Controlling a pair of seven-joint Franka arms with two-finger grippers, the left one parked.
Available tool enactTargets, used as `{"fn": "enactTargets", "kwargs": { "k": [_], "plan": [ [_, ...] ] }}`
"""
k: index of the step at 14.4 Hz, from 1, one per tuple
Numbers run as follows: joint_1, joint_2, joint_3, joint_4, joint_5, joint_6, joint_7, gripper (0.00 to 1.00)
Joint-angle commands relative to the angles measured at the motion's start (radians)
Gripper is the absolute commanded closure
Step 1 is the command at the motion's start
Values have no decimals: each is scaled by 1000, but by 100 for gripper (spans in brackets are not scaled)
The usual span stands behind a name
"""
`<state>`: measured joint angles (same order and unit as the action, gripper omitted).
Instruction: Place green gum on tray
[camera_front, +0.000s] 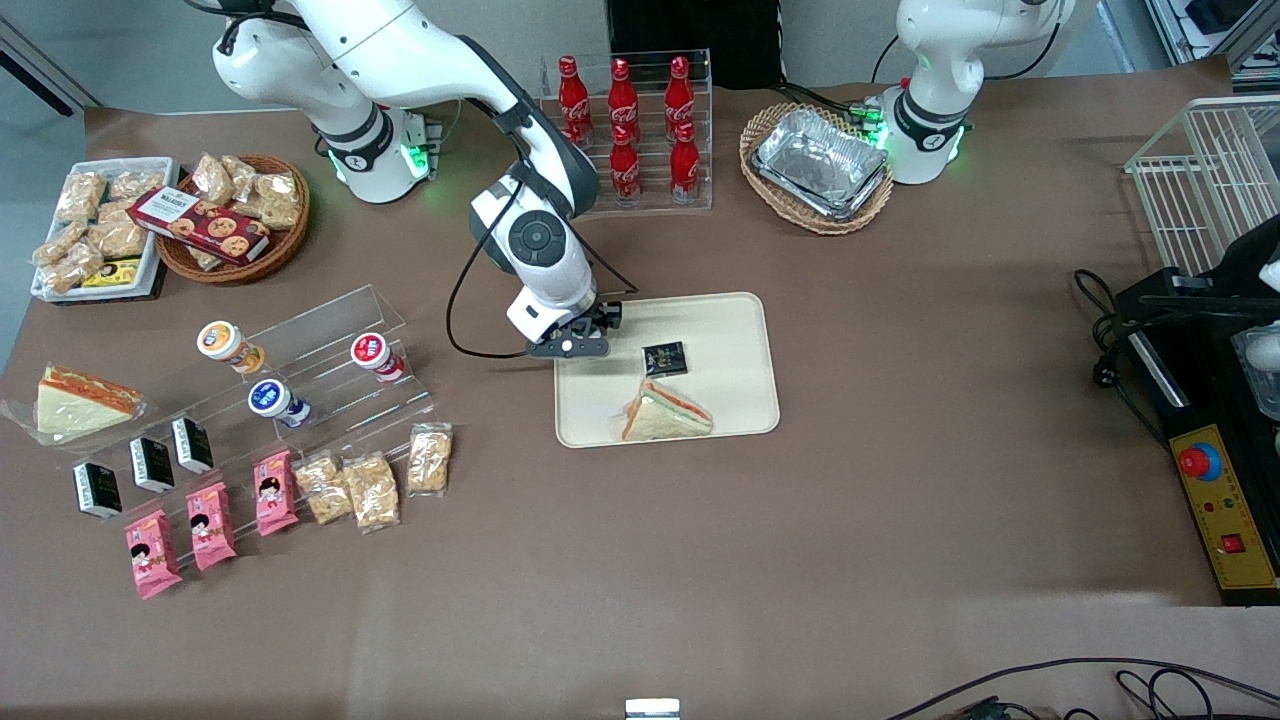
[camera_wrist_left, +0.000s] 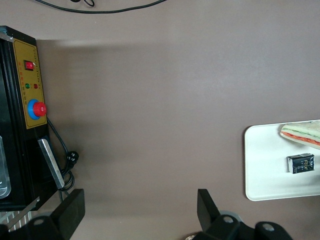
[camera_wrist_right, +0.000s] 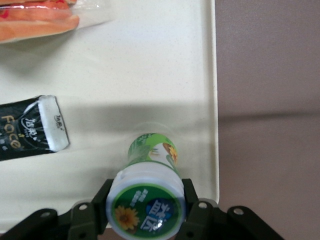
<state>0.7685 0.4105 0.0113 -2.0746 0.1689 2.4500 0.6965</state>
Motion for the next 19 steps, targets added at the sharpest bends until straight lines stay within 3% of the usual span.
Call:
{"fn": "enactTargets", "kwargs": {
  "k": [1, 5, 8, 11, 14, 17, 19],
  "plan": [
    [14, 5, -11, -24, 14, 34, -3, 0],
    [-1, -88, -19, 16, 6, -64, -8, 0],
    [-44, -189, -74, 187, 4, -381, -25, 0],
    [-151, -196, -135, 420, 1, -632, -110, 0],
    [-308, -217, -169, 487, -9, -654, -270, 0],
    [-447, -254, -174, 487, -144, -640, -367, 0],
    [-535, -286, -174, 484, -157, -638, -420, 0]
  ]
}}
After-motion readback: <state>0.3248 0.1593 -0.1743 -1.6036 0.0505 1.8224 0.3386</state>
